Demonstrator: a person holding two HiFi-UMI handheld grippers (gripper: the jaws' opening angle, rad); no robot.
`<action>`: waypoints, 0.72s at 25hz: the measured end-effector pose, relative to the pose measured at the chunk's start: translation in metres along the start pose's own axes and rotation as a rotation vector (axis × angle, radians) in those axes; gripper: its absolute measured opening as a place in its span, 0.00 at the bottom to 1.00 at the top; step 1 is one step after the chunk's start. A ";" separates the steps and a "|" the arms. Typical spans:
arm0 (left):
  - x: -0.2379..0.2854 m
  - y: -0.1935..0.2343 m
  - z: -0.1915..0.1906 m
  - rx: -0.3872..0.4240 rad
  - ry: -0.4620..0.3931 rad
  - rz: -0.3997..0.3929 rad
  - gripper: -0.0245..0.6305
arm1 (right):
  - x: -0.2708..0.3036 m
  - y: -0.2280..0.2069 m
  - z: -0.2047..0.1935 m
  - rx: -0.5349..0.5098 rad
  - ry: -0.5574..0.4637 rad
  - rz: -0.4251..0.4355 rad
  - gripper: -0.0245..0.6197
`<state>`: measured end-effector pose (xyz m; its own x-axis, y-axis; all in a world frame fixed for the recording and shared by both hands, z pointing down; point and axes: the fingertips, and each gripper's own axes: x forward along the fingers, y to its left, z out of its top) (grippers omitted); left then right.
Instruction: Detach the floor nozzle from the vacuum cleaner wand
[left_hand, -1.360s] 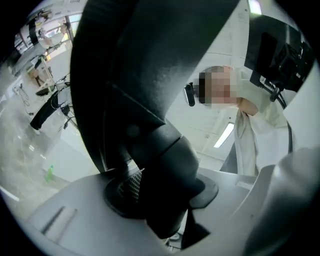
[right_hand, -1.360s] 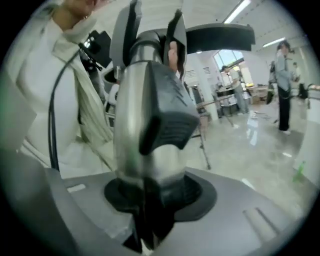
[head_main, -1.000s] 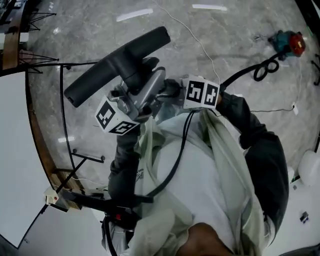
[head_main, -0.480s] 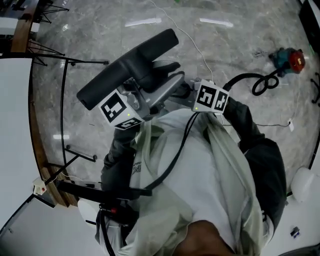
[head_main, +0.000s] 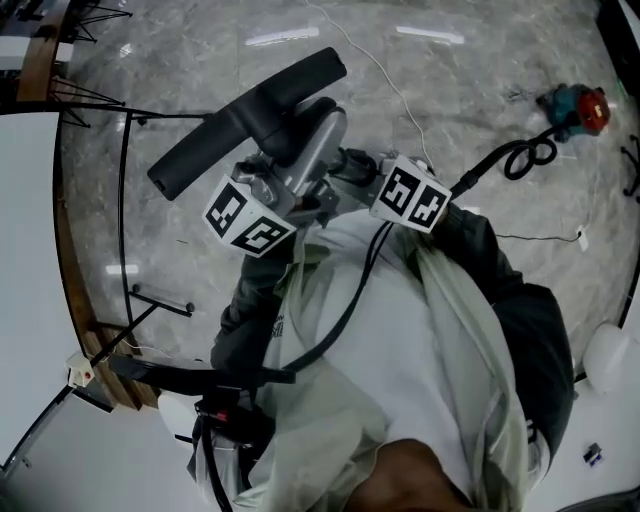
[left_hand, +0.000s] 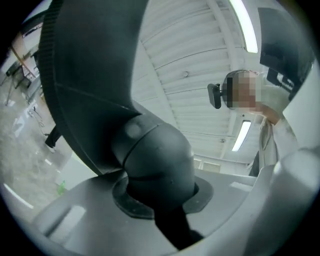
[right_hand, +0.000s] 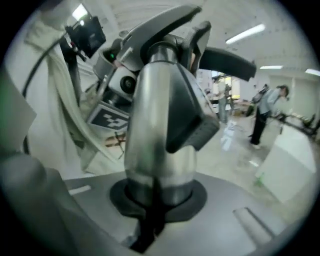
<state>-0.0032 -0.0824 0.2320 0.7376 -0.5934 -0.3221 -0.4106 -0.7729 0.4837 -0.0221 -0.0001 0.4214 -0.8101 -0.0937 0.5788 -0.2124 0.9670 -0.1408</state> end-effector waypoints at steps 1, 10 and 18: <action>-0.001 0.003 0.001 0.013 0.009 0.035 0.15 | 0.002 -0.010 0.001 -0.011 0.000 -0.120 0.10; -0.014 -0.070 -0.002 0.108 0.025 -0.421 0.15 | -0.014 0.050 -0.002 -0.063 -0.066 0.316 0.10; -0.007 -0.038 -0.004 -0.006 -0.003 -0.254 0.14 | -0.011 0.049 -0.006 0.027 -0.030 0.393 0.10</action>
<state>0.0095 -0.0483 0.2197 0.8150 -0.3814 -0.4362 -0.2095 -0.8958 0.3920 -0.0204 0.0497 0.4134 -0.8481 0.2752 0.4527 0.1034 0.9240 -0.3681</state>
